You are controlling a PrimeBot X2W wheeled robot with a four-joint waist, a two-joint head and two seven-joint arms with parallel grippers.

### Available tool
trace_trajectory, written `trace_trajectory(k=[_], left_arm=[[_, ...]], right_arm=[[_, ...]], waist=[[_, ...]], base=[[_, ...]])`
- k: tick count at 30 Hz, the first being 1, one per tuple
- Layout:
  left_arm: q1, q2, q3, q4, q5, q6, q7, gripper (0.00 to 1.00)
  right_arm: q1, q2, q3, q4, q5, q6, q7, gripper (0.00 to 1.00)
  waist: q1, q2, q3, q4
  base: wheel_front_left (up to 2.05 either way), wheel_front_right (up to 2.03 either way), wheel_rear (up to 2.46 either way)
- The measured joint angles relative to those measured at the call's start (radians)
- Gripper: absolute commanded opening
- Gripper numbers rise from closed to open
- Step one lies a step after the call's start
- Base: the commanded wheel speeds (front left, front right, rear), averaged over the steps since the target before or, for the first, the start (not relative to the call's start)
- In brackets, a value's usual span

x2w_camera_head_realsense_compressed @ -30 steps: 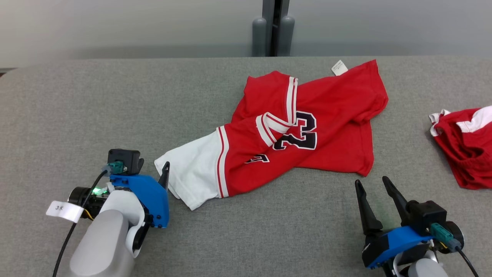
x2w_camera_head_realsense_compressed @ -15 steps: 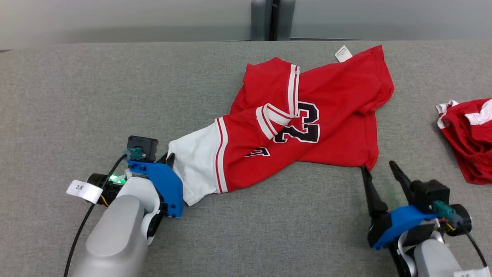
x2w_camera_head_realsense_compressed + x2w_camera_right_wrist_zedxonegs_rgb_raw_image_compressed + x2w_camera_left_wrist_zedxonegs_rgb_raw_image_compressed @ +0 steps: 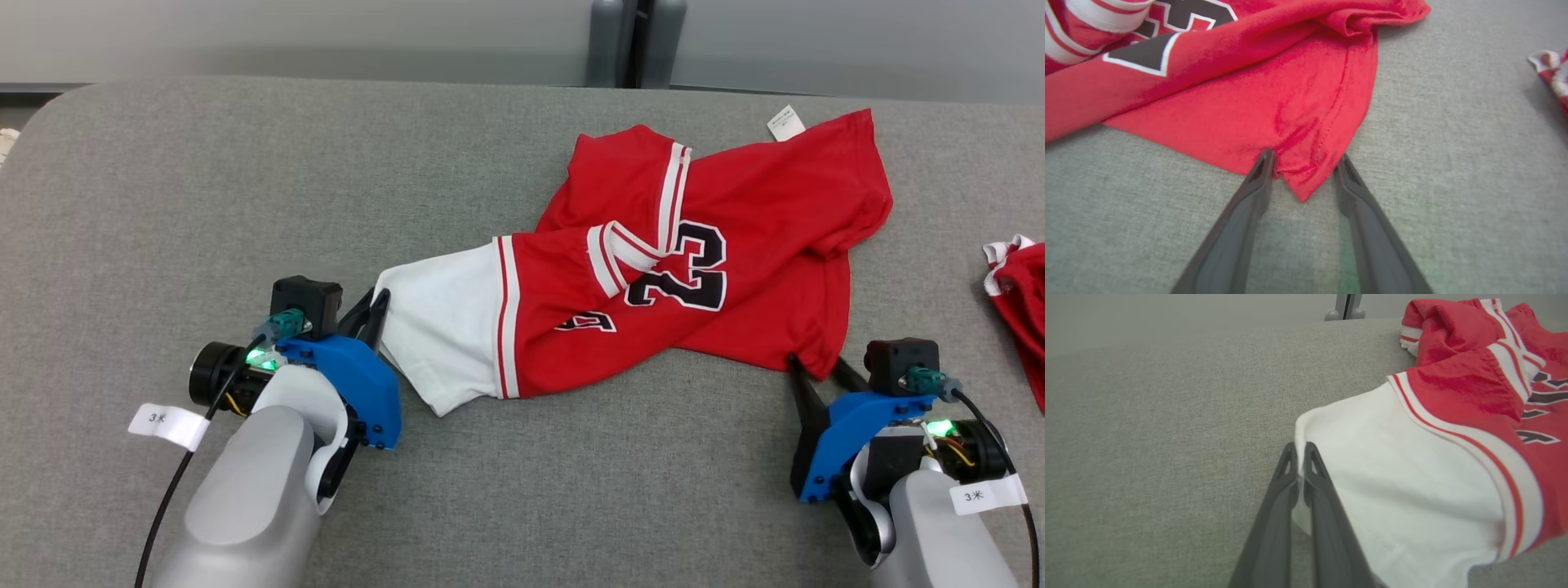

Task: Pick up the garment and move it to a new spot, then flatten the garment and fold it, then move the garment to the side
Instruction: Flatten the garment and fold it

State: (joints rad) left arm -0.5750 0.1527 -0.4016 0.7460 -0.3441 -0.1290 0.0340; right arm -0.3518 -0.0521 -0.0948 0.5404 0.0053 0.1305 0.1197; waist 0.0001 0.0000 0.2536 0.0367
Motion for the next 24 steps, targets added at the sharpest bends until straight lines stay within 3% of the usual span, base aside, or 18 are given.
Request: trace_trajectory(k=[1, 2, 11, 18, 19, 24], left_arm=[[0.005, -0.001, 0.000, -0.006, -0.004, 0.000, -0.006, 0.00], [0.010, -0.001, 0.002, -0.014, -0.011, 0.000, -0.011, 0.00], [0.076, -0.030, 0.056, -0.165, -0.262, 0.000, 0.004, 0.00], [0.113, 0.004, 0.104, -0.357, -0.403, 0.000, 0.046, 0.00], [0.126, 0.011, 0.130, -0.437, -0.446, 0.000, 0.069, 0.00], [0.146, 0.019, 0.186, -0.630, -0.531, 0.033, 0.123, 0.00]], right_arm=[[0.001, 0.000, 0.006, -0.001, 0.019, 0.000, 0.006, 0.06], [0.003, 0.000, 0.013, -0.003, 0.040, 0.000, 0.010, 0.00], [0.011, 0.003, 0.009, -0.134, 0.126, 0.000, -0.083, 0.00], [0.021, 0.003, -0.045, -0.341, 0.118, 0.000, -0.085, 0.00], [0.038, 0.003, -0.061, -0.424, 0.111, 0.000, -0.067, 0.00], [0.061, 0.002, -0.084, -0.606, 0.100, 0.000, -0.013, 0.00]], waist=[[0.0000, 0.0000, -0.003, 0.002], [-0.0001, 0.0000, -0.007, 0.004], [-0.0001, 0.0000, -0.063, -0.008], [-0.0001, 0.0000, -0.134, -0.024], [-0.0002, 0.0000, -0.160, -0.031], [-0.0003, 0.0000, -0.210, -0.048]], base=[[0.00, 0.00, 0.00], [0.00, 0.00, 0.00], [0.00, 0.00, 0.00], [0.00, 0.00, 0.00], [0.00, 0.00, 0.00], [0.00, 0.00, 0.00]])
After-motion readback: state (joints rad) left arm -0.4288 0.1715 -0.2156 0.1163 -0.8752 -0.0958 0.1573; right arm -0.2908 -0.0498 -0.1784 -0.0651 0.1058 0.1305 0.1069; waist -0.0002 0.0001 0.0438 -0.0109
